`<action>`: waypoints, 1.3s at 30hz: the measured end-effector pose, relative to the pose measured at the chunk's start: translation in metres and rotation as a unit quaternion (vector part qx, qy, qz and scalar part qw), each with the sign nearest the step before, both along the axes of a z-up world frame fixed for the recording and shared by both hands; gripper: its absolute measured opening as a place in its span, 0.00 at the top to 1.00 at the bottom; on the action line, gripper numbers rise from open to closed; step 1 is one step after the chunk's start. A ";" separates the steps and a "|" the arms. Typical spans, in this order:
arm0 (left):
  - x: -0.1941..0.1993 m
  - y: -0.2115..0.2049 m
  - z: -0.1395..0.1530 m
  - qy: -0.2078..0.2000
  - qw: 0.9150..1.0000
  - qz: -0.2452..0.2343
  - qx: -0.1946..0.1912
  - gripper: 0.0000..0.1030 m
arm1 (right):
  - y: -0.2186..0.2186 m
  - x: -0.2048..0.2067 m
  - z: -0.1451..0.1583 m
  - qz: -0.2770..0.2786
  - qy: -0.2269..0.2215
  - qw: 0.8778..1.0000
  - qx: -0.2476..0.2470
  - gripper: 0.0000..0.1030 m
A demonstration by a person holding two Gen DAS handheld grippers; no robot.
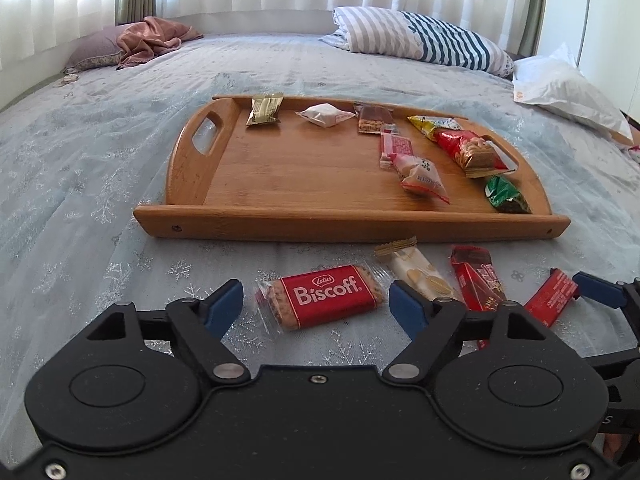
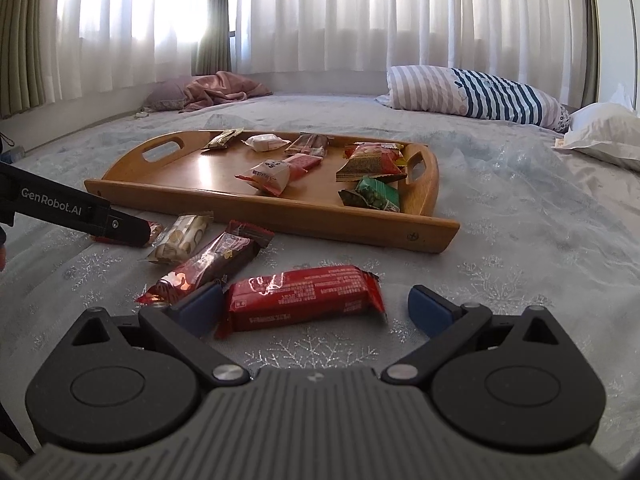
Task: Organize snacks
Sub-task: 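Reach the left tool around the red Biscoff packet while the right tool approaches the red bar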
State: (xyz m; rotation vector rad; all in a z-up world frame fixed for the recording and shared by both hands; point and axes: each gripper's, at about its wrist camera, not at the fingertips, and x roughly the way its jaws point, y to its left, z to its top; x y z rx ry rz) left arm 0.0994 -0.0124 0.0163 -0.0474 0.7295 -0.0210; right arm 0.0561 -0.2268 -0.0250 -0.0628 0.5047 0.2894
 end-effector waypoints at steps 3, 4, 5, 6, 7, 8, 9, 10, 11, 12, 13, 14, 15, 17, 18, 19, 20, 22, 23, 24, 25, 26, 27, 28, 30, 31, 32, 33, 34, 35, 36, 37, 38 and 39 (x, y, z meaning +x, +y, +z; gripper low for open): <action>0.005 -0.003 -0.004 0.001 1.000 -0.002 0.005 0.24 | 0.000 0.000 0.000 0.000 0.000 1.000 0.002 0.00; 0.006 -0.004 -0.005 0.000 1.000 -0.002 0.008 0.25 | -0.001 0.000 -0.001 0.001 -0.001 1.000 0.003 0.00; 0.006 -0.006 -0.007 0.001 1.000 -0.001 0.011 0.25 | -0.001 -0.001 -0.001 0.001 -0.002 1.000 0.004 0.00; 0.006 -0.007 -0.008 0.000 1.000 -0.004 0.015 0.26 | -0.001 -0.001 -0.001 0.001 -0.003 1.000 0.004 0.00; 0.005 -0.007 -0.008 -0.003 1.000 -0.007 0.019 0.28 | -0.001 -0.001 -0.001 0.001 -0.003 1.000 0.004 0.00; 0.005 -0.008 -0.008 -0.004 1.000 -0.008 0.021 0.28 | -0.001 -0.001 -0.001 0.001 -0.004 1.000 0.005 0.00; 0.004 -0.008 -0.008 -0.004 1.000 -0.010 0.022 0.29 | -0.001 -0.001 -0.001 0.002 -0.005 1.000 0.005 0.00; 0.003 -0.009 -0.008 -0.004 1.000 -0.012 0.022 0.30 | -0.001 -0.002 -0.001 0.002 -0.005 1.000 0.006 0.00; 0.002 -0.009 -0.007 -0.004 1.000 -0.013 0.022 0.30 | -0.002 -0.002 -0.001 0.002 -0.005 1.000 0.007 0.00; 0.001 -0.009 -0.007 -0.003 1.000 -0.013 0.020 0.31 | -0.002 -0.002 -0.001 0.002 -0.006 1.000 0.008 0.00; 0.000 -0.008 -0.006 -0.003 1.000 -0.013 0.020 0.34 | -0.002 -0.002 -0.001 0.002 -0.006 1.000 0.007 0.00; -0.001 -0.008 -0.005 -0.003 1.000 -0.012 0.019 0.34 | -0.002 -0.002 -0.001 0.002 -0.007 1.000 0.007 0.00; -0.002 -0.008 -0.005 -0.002 1.000 -0.013 0.018 0.34 | -0.002 -0.002 -0.001 0.002 -0.007 1.000 0.007 0.00; -0.004 -0.006 -0.004 -0.001 1.000 -0.013 0.015 0.34 | -0.001 -0.003 -0.001 0.002 -0.009 1.000 0.006 0.00; -0.005 -0.006 -0.003 -0.001 1.000 -0.014 0.016 0.34 | -0.002 -0.003 -0.001 0.002 -0.009 1.000 0.006 0.00; -0.007 -0.005 -0.002 0.000 1.000 -0.015 0.016 0.34 | -0.001 -0.003 -0.001 0.002 -0.009 1.000 0.006 0.00; -0.008 -0.005 -0.002 0.000 1.000 -0.015 0.015 0.34 | -0.001 -0.003 -0.001 0.002 -0.009 1.000 0.006 0.00; -0.011 -0.004 0.000 0.000 1.000 -0.017 0.013 0.34 | -0.001 -0.003 -0.001 0.001 -0.010 1.000 0.005 0.00; -0.012 -0.003 0.001 -0.001 1.000 -0.017 0.012 0.34 | -0.001 -0.003 -0.001 0.001 -0.009 1.000 0.005 0.00; -0.013 -0.003 0.001 -0.001 1.000 -0.016 0.012 0.34 | -0.001 -0.003 -0.001 0.001 -0.009 1.000 0.005 0.00; -0.014 -0.002 0.002 -0.002 1.000 -0.015 0.012 0.34 | -0.001 -0.003 -0.001 0.001 -0.009 1.000 0.005 0.00; -0.014 -0.001 0.003 -0.002 1.000 -0.014 0.011 0.35 | -0.001 -0.003 -0.001 0.001 -0.009 1.000 0.005 0.00; -0.015 0.000 0.004 -0.003 1.000 -0.013 0.010 0.38 | -0.001 -0.003 -0.001 0.001 -0.009 1.000 0.005 0.00; -0.016 0.001 0.005 -0.004 1.000 -0.011 0.011 0.50 | -0.001 -0.003 -0.001 0.001 -0.009 1.000 0.004 0.00; -0.017 0.003 0.007 -0.005 1.000 -0.007 0.010 0.51 | -0.001 -0.003 -0.001 0.001 -0.009 1.000 0.005 0.00; -0.017 0.004 0.007 -0.005 1.000 -0.006 0.012 0.54 | -0.001 -0.003 -0.001 0.001 -0.010 1.000 0.005 0.00; -0.017 0.005 0.007 -0.004 1.000 -0.006 0.011 0.55 | -0.001 -0.003 -0.001 0.001 -0.011 1.000 0.004 0.00; -0.017 0.006 0.008 -0.002 1.000 -0.006 0.009 0.55 | -0.001 -0.004 -0.001 0.001 -0.012 1.000 0.003 0.00; -0.018 0.007 0.008 -0.002 1.000 -0.005 0.008 0.55 | 0.000 -0.004 -0.001 0.000 -0.012 1.000 0.002 0.00; -0.019 0.007 0.008 -0.002 1.000 -0.005 0.009 0.55 | 0.000 -0.005 -0.001 0.000 -0.014 1.000 0.000 0.00; -0.020 0.007 0.008 -0.005 1.000 -0.006 0.012 0.54 | 0.000 -0.005 -0.001 -0.001 -0.015 1.000 -0.002 0.00; -0.022 0.006 0.009 -0.008 1.000 -0.010 0.016 0.46 | 0.001 -0.005 -0.001 -0.001 -0.016 1.000 -0.004 0.00; -0.023 0.005 0.008 -0.011 1.000 -0.016 0.021 0.38 | 0.001 -0.006 0.000 -0.002 -0.017 1.000 -0.007 0.00; -0.023 0.003 0.008 -0.014 0.999 -0.026 0.027 0.26 | 0.002 -0.006 0.000 -0.002 -0.018 1.000 -0.009 0.00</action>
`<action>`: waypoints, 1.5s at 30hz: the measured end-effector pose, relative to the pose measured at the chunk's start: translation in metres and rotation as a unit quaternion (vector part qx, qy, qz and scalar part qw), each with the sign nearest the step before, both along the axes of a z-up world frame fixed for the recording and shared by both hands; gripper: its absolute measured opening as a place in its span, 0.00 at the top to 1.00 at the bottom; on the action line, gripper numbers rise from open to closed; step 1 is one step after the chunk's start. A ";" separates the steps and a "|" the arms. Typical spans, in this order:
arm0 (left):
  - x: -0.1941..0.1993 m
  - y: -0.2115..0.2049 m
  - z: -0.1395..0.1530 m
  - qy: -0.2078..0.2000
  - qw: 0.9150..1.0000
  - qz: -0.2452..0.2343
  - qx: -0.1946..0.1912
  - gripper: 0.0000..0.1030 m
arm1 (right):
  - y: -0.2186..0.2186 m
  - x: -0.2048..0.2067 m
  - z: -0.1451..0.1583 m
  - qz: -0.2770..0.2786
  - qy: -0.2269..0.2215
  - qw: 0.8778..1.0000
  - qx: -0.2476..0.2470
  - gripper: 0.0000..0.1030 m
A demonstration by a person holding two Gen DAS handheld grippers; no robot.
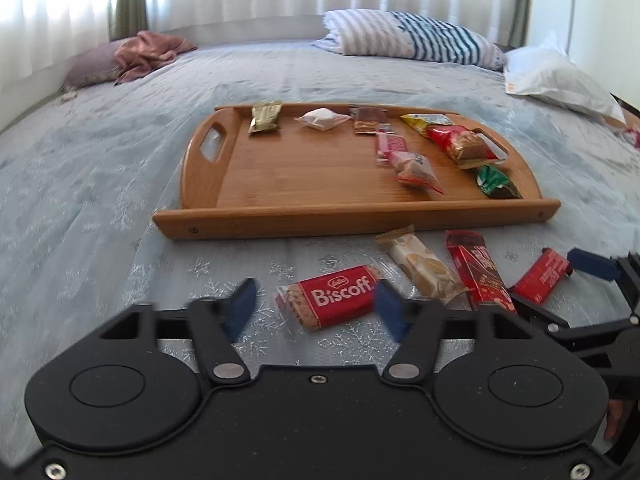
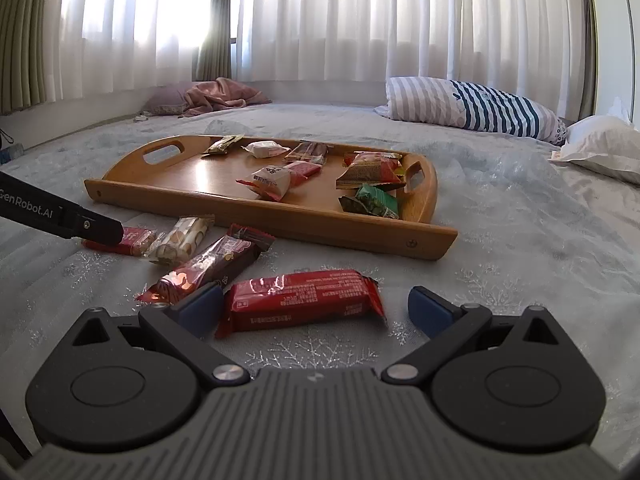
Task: Organize snacks
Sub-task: 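Reach the left tool around the red Biscoff packet while the right tool approaches the red bar, then close the left tool on the Biscoff packet while the right tool grasps the red bar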
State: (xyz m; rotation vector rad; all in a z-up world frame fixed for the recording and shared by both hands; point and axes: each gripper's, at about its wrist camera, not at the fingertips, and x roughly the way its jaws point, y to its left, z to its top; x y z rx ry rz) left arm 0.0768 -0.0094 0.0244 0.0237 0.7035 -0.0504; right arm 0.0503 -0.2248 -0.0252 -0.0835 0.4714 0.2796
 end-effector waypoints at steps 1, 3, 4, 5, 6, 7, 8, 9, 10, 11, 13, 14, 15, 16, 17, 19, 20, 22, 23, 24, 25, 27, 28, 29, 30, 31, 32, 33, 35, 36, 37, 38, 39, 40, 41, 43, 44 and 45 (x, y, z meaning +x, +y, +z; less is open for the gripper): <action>0.001 -0.002 -0.001 -0.002 1.000 -0.010 0.008 0.25 | 0.000 0.000 0.000 0.000 0.000 1.000 -0.001 0.00; 0.006 -0.009 -0.004 0.002 0.999 -0.022 0.030 0.25 | 0.000 0.000 0.000 0.000 0.001 1.000 0.001 0.00; 0.008 -0.011 -0.006 0.002 0.999 -0.027 0.036 0.26 | 0.000 0.001 0.000 0.000 0.002 1.000 0.002 0.00; 0.010 -0.012 -0.007 0.004 0.999 -0.031 0.039 0.27 | 0.000 0.001 0.000 0.001 0.004 1.000 0.004 0.00; 0.011 -0.012 -0.008 0.007 0.999 -0.032 0.039 0.30 | -0.001 0.002 0.000 0.001 0.006 1.000 0.006 0.00; 0.012 -0.012 -0.010 0.013 0.999 -0.034 0.031 0.35 | -0.001 0.002 0.000 0.001 0.007 1.000 0.007 0.00; 0.012 -0.010 -0.010 0.019 0.999 -0.035 0.021 0.38 | -0.001 0.002 0.000 0.001 0.007 1.000 0.008 0.00; 0.011 -0.009 -0.010 0.022 0.999 -0.036 0.011 0.46 | -0.001 0.002 0.000 0.001 0.007 1.000 0.007 0.00; 0.009 -0.007 -0.009 0.026 0.999 -0.040 0.002 0.55 | -0.001 0.002 0.000 0.001 0.007 1.000 0.006 0.00; 0.007 -0.006 -0.008 0.029 0.999 -0.042 -0.002 0.58 | 0.000 0.002 0.000 0.001 0.006 1.000 0.006 0.00; 0.001 -0.004 -0.006 0.036 0.998 -0.045 -0.008 0.60 | -0.001 0.002 0.000 0.001 0.006 1.000 0.006 0.00; -0.003 -0.004 -0.004 0.038 0.998 -0.051 -0.008 0.60 | 0.000 0.002 0.000 0.001 0.006 1.000 0.006 0.00; -0.007 -0.004 -0.002 0.039 0.997 -0.059 -0.010 0.60 | -0.001 0.002 0.000 0.001 0.006 1.000 0.007 0.00; -0.010 -0.004 0.000 0.039 0.997 -0.069 -0.012 0.58 | -0.001 0.002 0.000 0.001 0.006 1.000 0.007 0.00; -0.012 -0.003 0.003 0.039 0.996 -0.077 -0.016 0.56 | -0.001 0.002 0.000 0.001 0.006 1.000 0.006 0.00; -0.014 0.000 0.007 0.034 0.995 -0.084 -0.029 0.48 | -0.001 0.003 0.000 0.001 0.006 1.000 0.006 0.00; -0.013 0.001 0.010 0.030 0.996 -0.084 -0.032 0.47 | -0.001 0.002 0.000 0.001 0.006 1.000 0.007 0.00; -0.009 0.002 0.015 0.017 0.996 -0.078 -0.027 0.47 | -0.001 0.002 0.000 0.001 0.007 1.000 0.007 0.00; -0.007 0.002 0.016 0.010 0.997 -0.080 -0.021 0.46 | 0.000 0.002 0.000 0.001 0.006 1.000 0.006 0.00; -0.002 0.001 0.016 0.004 0.996 -0.086 -0.012 0.46 | 0.000 0.002 0.000 0.001 0.006 1.000 0.006 0.00; 0.004 -0.001 0.015 0.003 0.996 -0.088 -0.005 0.47 | 0.000 0.002 0.000 0.001 0.006 1.000 0.006 0.00; 0.015 -0.002 0.010 0.009 0.996 -0.092 0.003 0.49 | 0.000 0.002 0.000 0.001 0.006 1.000 0.006 0.00; 0.020 -0.002 0.007 0.017 0.995 -0.097 0.002 0.52 | 0.000 0.003 0.000 0.001 0.006 1.000 0.006 0.00; 0.024 -0.003 0.003 0.026 0.995 -0.099 -0.002 0.53 | 0.000 0.003 0.000 0.001 0.006 1.000 0.006 0.00; 0.026 -0.003 0.001 0.032 0.994 -0.101 -0.008 0.55 | 0.000 0.003 0.000 0.001 0.007 1.000 0.006 0.00; 0.027 -0.003 -0.003 0.040 0.994 -0.103 -0.015 0.57 | -0.001 0.003 0.000 0.001 0.007 1.000 0.006 0.00; 0.027 -0.004 -0.004 0.041 0.994 -0.101 -0.017 0.60 | -0.001 0.003 0.000 0.001 0.007 1.000 0.006 0.00; 0.024 -0.005 -0.004 0.039 0.994 -0.099 -0.014 0.68 | -0.001 0.003 0.000 0.001 0.007 1.000 0.006 0.00; 0.018 -0.005 -0.002 0.040 0.994 -0.101 -0.017 0.68 | -0.001 0.003 0.000 0.001 0.007 1.000 0.006 0.00; 0.016 -0.004 0.000 0.043 0.993 -0.104 -0.028 0.68 | -0.001 0.003 0.000 0.001 0.007 1.000 0.006 0.00; 0.014 -0.002 0.001 0.047 0.992 -0.110 -0.043 0.68 | -0.001 0.003 0.000 0.001 0.006 1.000 0.006 0.00; 0.013 0.000 0.003 0.049 0.991 -0.111 -0.054 0.68 | -0.001 0.003 0.000 0.001 0.007 1.000 0.006 0.00; 0.012 0.002 0.004 0.049 0.991 -0.109 -0.063 0.66 | -0.001 0.003 0.000 0.001 0.007 1.000 0.006 0.00; 0.012 0.004 0.006 0.047 0.991 -0.104 -0.069 0.58 | -0.001 0.003 0.000 0.001 0.007 1.000 0.006 0.00; 0.013 0.005 0.007 0.045 0.992 -0.100 -0.069 0.54 | -0.001 0.003 0.000 0.001 0.007 1.000 0.006 0.00; 0.016 0.005 0.008 0.041 0.992 -0.093 -0.069 0.52 | -0.001 0.003 0.000 0.001 0.007 1.000 0.006 0.00; 0.018 0.005 0.008 0.041 0.992 -0.093 -0.069 0.52 | -0.001 0.003 0.000 0.001 0.007 1.000 0.006 0.00; 0.020 0.005 0.007 0.041 0.992 -0.093 -0.068 0.53 | -0.001 0.003 0.000 0.001 0.007 1.000 0.006 0.00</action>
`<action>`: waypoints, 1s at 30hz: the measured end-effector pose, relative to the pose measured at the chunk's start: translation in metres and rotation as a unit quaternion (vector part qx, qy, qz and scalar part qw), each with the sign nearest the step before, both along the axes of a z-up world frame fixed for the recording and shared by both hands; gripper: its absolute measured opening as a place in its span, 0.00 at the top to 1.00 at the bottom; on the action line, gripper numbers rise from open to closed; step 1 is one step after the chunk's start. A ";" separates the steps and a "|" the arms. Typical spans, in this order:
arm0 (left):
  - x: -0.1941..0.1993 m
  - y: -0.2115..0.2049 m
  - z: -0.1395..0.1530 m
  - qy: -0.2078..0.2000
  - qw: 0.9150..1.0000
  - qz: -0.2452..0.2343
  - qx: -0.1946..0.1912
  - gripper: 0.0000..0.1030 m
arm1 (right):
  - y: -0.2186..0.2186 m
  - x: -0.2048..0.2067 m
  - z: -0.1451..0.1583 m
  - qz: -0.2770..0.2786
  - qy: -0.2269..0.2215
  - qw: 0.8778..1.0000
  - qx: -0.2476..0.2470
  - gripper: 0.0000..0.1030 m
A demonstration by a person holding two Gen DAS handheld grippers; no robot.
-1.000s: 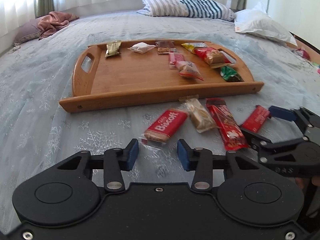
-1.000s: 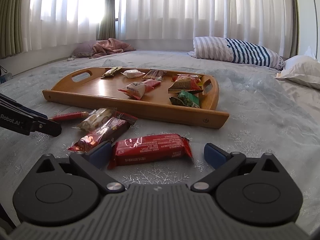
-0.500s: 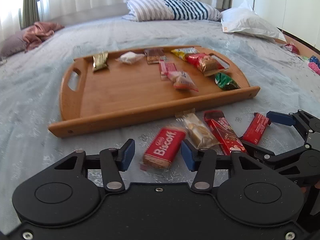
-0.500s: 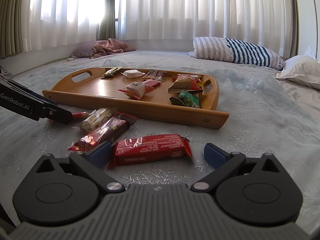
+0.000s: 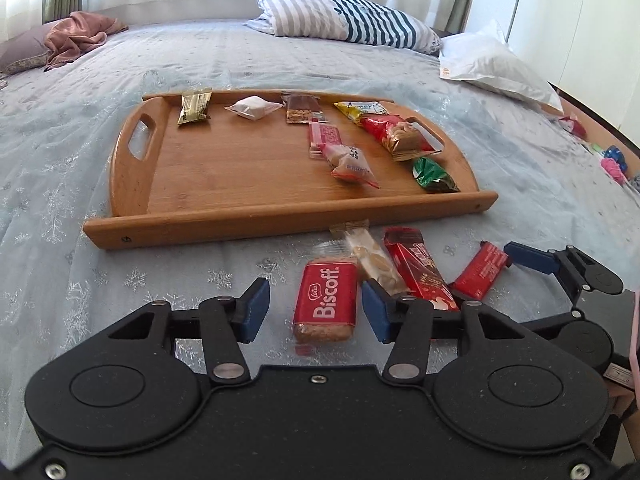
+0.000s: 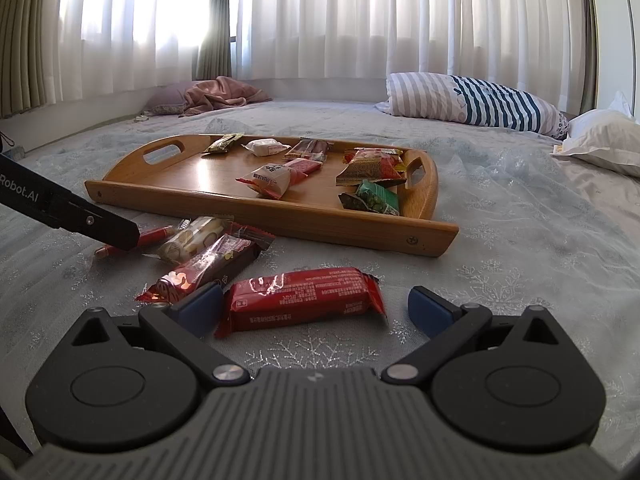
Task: Organize snacks
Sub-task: 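Close the left tool on the Biscoff packet while the right tool grasps the red bar, then carry the Biscoff packet onto the tray with the left tool while the right tool carries the red bar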
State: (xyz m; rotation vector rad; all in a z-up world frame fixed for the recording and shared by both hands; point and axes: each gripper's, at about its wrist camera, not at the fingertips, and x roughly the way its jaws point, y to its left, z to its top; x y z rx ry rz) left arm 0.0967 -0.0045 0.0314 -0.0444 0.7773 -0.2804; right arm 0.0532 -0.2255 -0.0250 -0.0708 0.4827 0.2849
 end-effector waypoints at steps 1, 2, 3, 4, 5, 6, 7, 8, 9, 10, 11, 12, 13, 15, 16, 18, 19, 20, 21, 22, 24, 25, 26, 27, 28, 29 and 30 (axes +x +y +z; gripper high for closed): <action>0.002 -0.001 -0.002 0.000 1.000 -0.001 0.001 0.55 | 0.000 0.000 0.000 0.000 0.000 1.000 0.000 0.00; 0.005 -0.002 -0.004 0.005 1.000 -0.001 0.003 0.57 | 0.000 0.000 0.000 0.000 0.000 1.000 0.000 0.00; 0.007 -0.003 -0.007 0.010 1.000 0.000 0.004 0.64 | 0.000 0.000 0.000 0.000 0.000 1.000 0.000 0.00; 0.009 -0.004 -0.010 0.012 1.000 -0.001 0.004 0.69 | 0.000 0.000 0.000 0.000 0.000 1.000 0.000 0.00; 0.009 -0.005 -0.012 0.012 1.000 0.001 0.005 0.69 | 0.000 0.000 0.000 0.000 0.000 1.000 0.000 0.00; 0.009 -0.006 -0.012 0.009 1.000 0.003 0.006 0.69 | 0.000 0.000 0.000 0.000 0.000 1.000 0.000 0.00; 0.007 -0.007 -0.011 0.008 1.000 0.007 0.005 0.70 | 0.000 0.000 0.000 0.000 -0.001 1.000 0.000 0.00; 0.007 -0.006 -0.010 0.008 1.000 0.011 0.002 0.70 | 0.000 -0.001 0.001 0.000 -0.005 1.000 0.000 0.00; 0.007 -0.006 -0.009 0.009 1.000 0.015 -0.004 0.70 | 0.000 -0.002 0.001 0.001 -0.010 1.000 -0.001 0.02; 0.006 -0.004 -0.007 0.009 1.000 0.018 -0.008 0.70 | 0.001 -0.003 0.002 0.004 -0.013 1.000 -0.004 0.10; 0.005 -0.003 -0.006 0.007 1.000 0.020 -0.008 0.70 | 0.002 -0.005 0.002 0.008 -0.016 1.000 -0.010 0.17; 0.003 -0.002 -0.004 0.004 1.000 0.021 -0.008 0.70 | 0.004 -0.006 0.003 0.010 -0.020 1.000 -0.018 0.21; 0.001 -0.001 -0.001 -0.001 1.000 0.024 -0.006 0.70 | 0.007 -0.008 0.004 0.013 -0.021 0.999 -0.027 0.30; -0.001 0.002 0.004 -0.007 1.000 0.029 -0.002 0.70 | 0.012 -0.011 0.008 0.018 -0.024 0.999 -0.040 0.33; -0.002 0.004 0.007 -0.010 0.999 0.032 -0.001 0.70 | 0.012 -0.012 0.010 0.018 -0.025 0.999 -0.042 0.33; -0.003 0.009 0.013 -0.016 0.999 0.038 -0.002 0.70 | 0.012 -0.013 0.015 0.011 -0.022 0.999 -0.036 0.33; -0.002 0.013 0.017 -0.021 0.999 0.042 -0.002 0.70 | 0.011 -0.013 0.017 0.007 -0.018 0.999 -0.028 0.33; -0.001 0.016 0.020 -0.025 0.999 0.046 0.000 0.70 | 0.009 -0.013 0.020 0.001 -0.014 1.000 -0.018 0.33; 0.000 0.019 0.023 -0.029 0.998 0.049 0.003 0.70 | 0.007 -0.012 0.023 -0.004 -0.012 1.000 -0.008 0.33; 0.004 0.023 0.027 -0.033 0.998 0.053 0.007 0.70 | 0.005 -0.011 0.027 -0.008 -0.012 1.000 0.001 0.33; 0.010 0.029 0.032 -0.038 0.997 0.060 0.010 0.70 | 0.003 -0.007 0.036 -0.008 -0.011 1.000 0.017 0.33; 0.015 0.033 0.036 -0.041 0.997 0.063 0.011 0.70 | 0.002 -0.004 0.042 -0.004 -0.013 1.000 0.027 0.33; 0.018 0.036 0.038 -0.042 0.997 0.067 0.012 0.70 | 0.002 0.001 0.047 0.004 -0.014 0.999 0.035 0.32; 0.023 0.039 0.040 -0.044 0.997 0.069 0.013 0.70 | 0.003 0.006 0.052 0.015 -0.014 0.999 0.040 0.32; 0.029 0.041 0.043 -0.044 0.996 0.072 0.013 0.70 | 0.005 0.012 0.057 0.025 -0.015 0.999 0.042 0.32; 0.035 0.044 0.045 -0.043 0.996 0.073 0.011 0.70 | 0.009 0.019 0.061 0.031 -0.017 0.999 0.039 0.31; 0.042 0.047 0.048 -0.043 0.996 0.071 0.010 0.70 | 0.014 0.027 0.065 0.036 -0.020 0.999 0.035 0.31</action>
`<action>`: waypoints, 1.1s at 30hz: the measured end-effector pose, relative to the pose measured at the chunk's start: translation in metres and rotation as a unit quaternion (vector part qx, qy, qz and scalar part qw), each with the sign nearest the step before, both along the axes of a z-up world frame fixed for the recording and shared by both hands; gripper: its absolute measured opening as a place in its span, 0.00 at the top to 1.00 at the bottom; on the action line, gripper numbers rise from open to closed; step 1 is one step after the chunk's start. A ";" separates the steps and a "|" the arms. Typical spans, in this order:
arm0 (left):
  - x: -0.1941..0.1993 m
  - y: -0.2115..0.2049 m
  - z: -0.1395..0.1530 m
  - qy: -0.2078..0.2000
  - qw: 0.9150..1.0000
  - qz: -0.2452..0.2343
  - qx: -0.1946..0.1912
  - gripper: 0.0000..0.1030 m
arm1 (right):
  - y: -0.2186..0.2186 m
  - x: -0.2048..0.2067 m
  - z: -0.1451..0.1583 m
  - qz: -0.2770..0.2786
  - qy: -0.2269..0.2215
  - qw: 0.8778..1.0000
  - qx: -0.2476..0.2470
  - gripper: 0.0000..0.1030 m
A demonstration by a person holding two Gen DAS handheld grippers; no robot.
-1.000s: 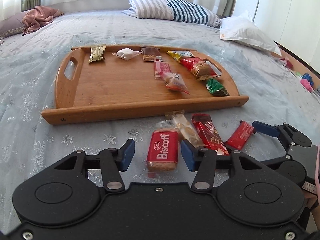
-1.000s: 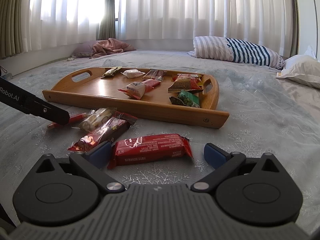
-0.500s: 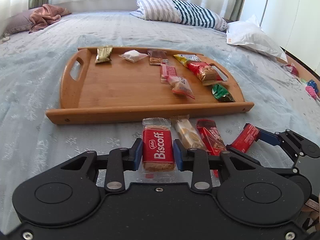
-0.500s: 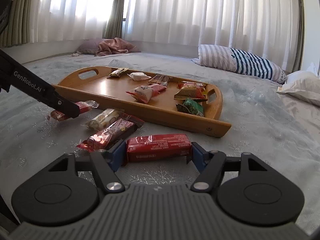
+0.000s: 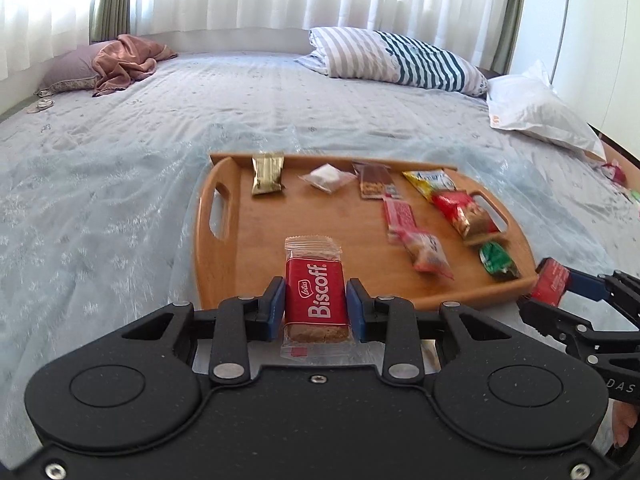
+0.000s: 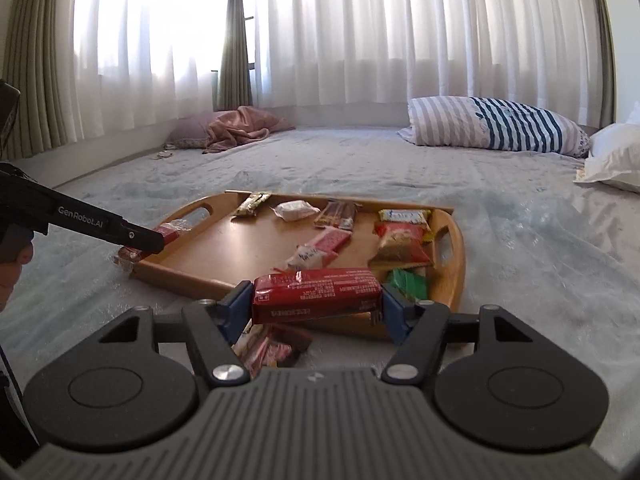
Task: Organize snacks
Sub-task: 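Carry the Biscoff packet onto the tray with the left tool while the right tool carries the red bar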
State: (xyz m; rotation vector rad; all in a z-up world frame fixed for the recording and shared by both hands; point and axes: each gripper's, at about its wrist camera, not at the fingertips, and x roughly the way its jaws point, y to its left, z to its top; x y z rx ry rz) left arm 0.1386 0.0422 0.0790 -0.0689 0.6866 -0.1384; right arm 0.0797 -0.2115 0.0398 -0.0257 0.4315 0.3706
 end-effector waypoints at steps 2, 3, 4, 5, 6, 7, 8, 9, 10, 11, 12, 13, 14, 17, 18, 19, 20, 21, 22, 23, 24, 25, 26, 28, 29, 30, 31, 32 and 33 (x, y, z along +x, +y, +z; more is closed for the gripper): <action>0.015 0.005 0.003 0.005 1.000 0.004 -0.003 0.70 | 0.012 0.018 0.005 0.014 -0.001 1.000 -0.008 0.31; 0.022 0.006 0.005 0.006 1.000 0.004 -0.003 0.70 | 0.019 0.027 0.006 0.022 -0.001 1.000 -0.011 0.31; 0.031 0.008 0.006 0.007 1.000 0.002 -0.002 0.70 | 0.026 0.037 0.008 0.032 -0.001 0.999 -0.016 0.31; 0.038 0.009 0.007 0.008 1.000 0.002 -0.002 0.70 | 0.034 0.046 0.009 0.042 -0.003 0.999 -0.023 0.31; 0.046 0.011 0.007 0.012 1.000 0.003 0.000 0.70 | 0.041 0.055 0.009 0.052 -0.004 0.998 -0.031 0.31; 0.055 0.012 0.007 0.015 1.000 0.004 0.001 0.70 | 0.049 0.066 0.009 0.064 -0.003 0.997 -0.038 0.31; 0.062 0.014 0.006 0.019 1.000 0.006 0.000 0.70 | 0.056 0.076 0.010 0.074 -0.001 0.996 -0.043 0.31; 0.071 0.015 0.005 0.024 1.000 0.008 -0.001 0.70 | 0.063 0.087 0.010 0.083 0.004 0.995 -0.048 0.31; 0.079 0.016 0.004 0.027 1.000 0.009 0.000 0.70 | 0.068 0.097 0.010 0.090 0.011 0.995 -0.049 0.31; 0.088 0.017 0.002 0.030 0.999 0.013 0.001 0.70 | 0.074 0.109 0.009 0.098 0.020 0.994 -0.049 0.31; 0.095 0.018 0.000 0.033 0.999 0.016 0.005 0.70 | 0.077 0.119 0.008 0.101 0.027 0.993 -0.048 0.31; 0.103 0.019 -0.003 0.035 0.999 0.017 0.008 0.70 | 0.081 0.129 0.007 0.101 0.035 0.993 -0.048 0.31; 0.109 0.020 -0.005 0.039 0.999 0.018 0.010 0.70 | 0.084 0.139 0.006 0.104 0.043 0.992 -0.049 0.31; 0.128 0.023 -0.013 0.054 0.998 0.020 0.009 0.70 | 0.091 0.160 -0.002 0.105 0.058 0.991 -0.063 0.31; 0.132 0.024 -0.016 0.058 0.998 0.022 0.007 0.70 | 0.093 0.165 -0.005 0.105 0.064 0.990 -0.068 0.31; 0.136 0.025 -0.018 0.060 0.998 0.022 0.007 0.70 | 0.095 0.170 -0.008 0.105 0.068 0.990 -0.071 0.31; 0.140 0.026 -0.021 0.061 0.998 0.023 0.007 0.70 | 0.096 0.175 -0.010 0.107 0.071 0.989 -0.075 0.31; 0.143 0.026 -0.022 0.062 0.998 0.023 0.006 0.70 | 0.098 0.178 -0.012 0.110 0.073 0.988 -0.078 0.31; 0.146 0.027 -0.024 0.063 0.998 0.023 0.005 0.70 | 0.100 0.181 -0.014 0.112 0.074 0.988 -0.081 0.31; 0.149 0.027 -0.026 0.065 0.998 0.023 0.004 0.70 | 0.102 0.184 -0.015 0.113 0.075 0.987 -0.083 0.31; 0.152 0.027 -0.028 0.067 0.997 0.023 0.004 0.70 | 0.103 0.187 -0.017 0.114 0.079 0.987 -0.084 0.31; 0.155 0.026 -0.029 0.069 0.997 0.023 0.004 0.70 | 0.104 0.190 -0.019 0.114 0.083 0.986 -0.084 0.31; 0.158 0.026 -0.031 0.070 0.997 0.023 0.005 0.70 | 0.106 0.194 -0.020 0.114 0.087 0.986 -0.085 0.31; 0.162 0.024 -0.035 0.073 0.997 0.023 0.007 0.70 | 0.108 0.199 -0.022 0.113 0.091 0.986 -0.087 0.31; 0.164 0.024 -0.036 0.074 0.997 0.022 0.007 0.70 | 0.109 0.202 -0.023 0.112 0.092 0.986 -0.087 0.31; 0.166 0.023 -0.038 0.075 0.997 0.023 0.007 0.70 | 0.109 0.204 -0.024 0.111 0.093 0.986 -0.088 0.31; 0.168 0.023 -0.039 0.076 0.997 0.023 0.008 0.70 | 0.110 0.205 -0.024 0.111 0.094 0.985 -0.088 0.31; 0.169 0.022 -0.040 0.076 0.997 0.023 0.009 0.70 | 0.110 0.207 -0.025 0.111 0.096 0.985 -0.086 0.31; 0.170 0.022 -0.041 0.076 0.997 0.022 0.011 0.70 | 0.110 0.209 -0.025 0.111 0.097 0.985 -0.085 0.31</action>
